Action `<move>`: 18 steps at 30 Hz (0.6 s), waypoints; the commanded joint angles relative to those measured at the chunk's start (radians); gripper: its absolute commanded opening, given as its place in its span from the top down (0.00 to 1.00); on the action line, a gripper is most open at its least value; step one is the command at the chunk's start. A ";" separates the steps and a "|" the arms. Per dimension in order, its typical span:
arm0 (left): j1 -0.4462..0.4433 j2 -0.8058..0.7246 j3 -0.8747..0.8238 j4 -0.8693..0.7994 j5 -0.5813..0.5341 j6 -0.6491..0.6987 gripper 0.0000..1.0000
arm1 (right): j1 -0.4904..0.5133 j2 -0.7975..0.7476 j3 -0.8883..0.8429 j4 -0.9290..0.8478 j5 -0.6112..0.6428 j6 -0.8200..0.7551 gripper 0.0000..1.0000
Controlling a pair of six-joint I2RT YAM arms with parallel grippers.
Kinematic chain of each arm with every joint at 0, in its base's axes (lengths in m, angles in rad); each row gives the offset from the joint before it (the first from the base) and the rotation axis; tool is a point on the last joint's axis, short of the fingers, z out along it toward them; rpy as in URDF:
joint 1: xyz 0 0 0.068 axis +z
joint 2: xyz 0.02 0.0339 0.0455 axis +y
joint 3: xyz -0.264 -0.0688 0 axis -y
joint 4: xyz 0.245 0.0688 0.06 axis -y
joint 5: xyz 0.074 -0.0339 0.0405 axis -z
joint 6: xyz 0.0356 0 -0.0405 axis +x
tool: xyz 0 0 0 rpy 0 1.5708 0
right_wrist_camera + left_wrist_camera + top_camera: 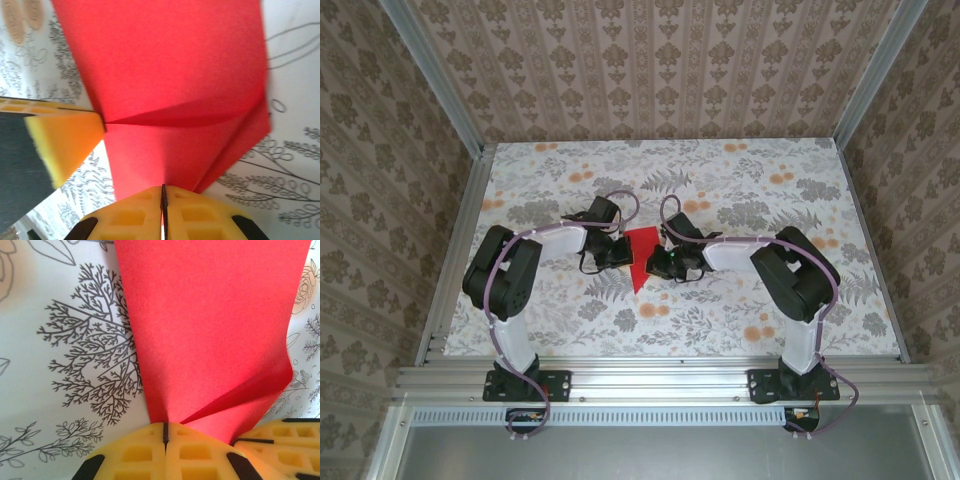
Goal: Fold a paper plane with a square sheet of paper (pick it up from the middle)
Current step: Third fold the triangle at the center of the table.
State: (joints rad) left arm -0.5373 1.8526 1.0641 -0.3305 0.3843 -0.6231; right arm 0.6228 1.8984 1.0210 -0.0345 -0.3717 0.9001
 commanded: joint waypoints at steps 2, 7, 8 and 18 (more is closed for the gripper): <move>-0.003 0.053 -0.015 -0.062 -0.070 0.034 1.00 | 0.005 0.025 0.010 -0.078 0.058 0.036 0.89; -0.003 0.050 -0.013 -0.065 -0.068 0.038 1.00 | 0.003 -0.022 0.015 -0.061 0.058 0.034 0.89; -0.004 0.050 -0.013 -0.064 -0.068 0.039 1.00 | 0.003 -0.042 0.015 -0.049 0.059 0.030 0.89; -0.004 0.050 -0.009 -0.066 -0.067 0.044 1.00 | -0.024 0.002 0.084 -0.035 0.078 0.004 0.88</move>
State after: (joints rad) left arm -0.5373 1.8526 1.0660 -0.3305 0.3843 -0.6075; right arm 0.6079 1.8637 1.0721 -0.0433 -0.3199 0.9154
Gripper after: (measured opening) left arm 0.047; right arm 0.116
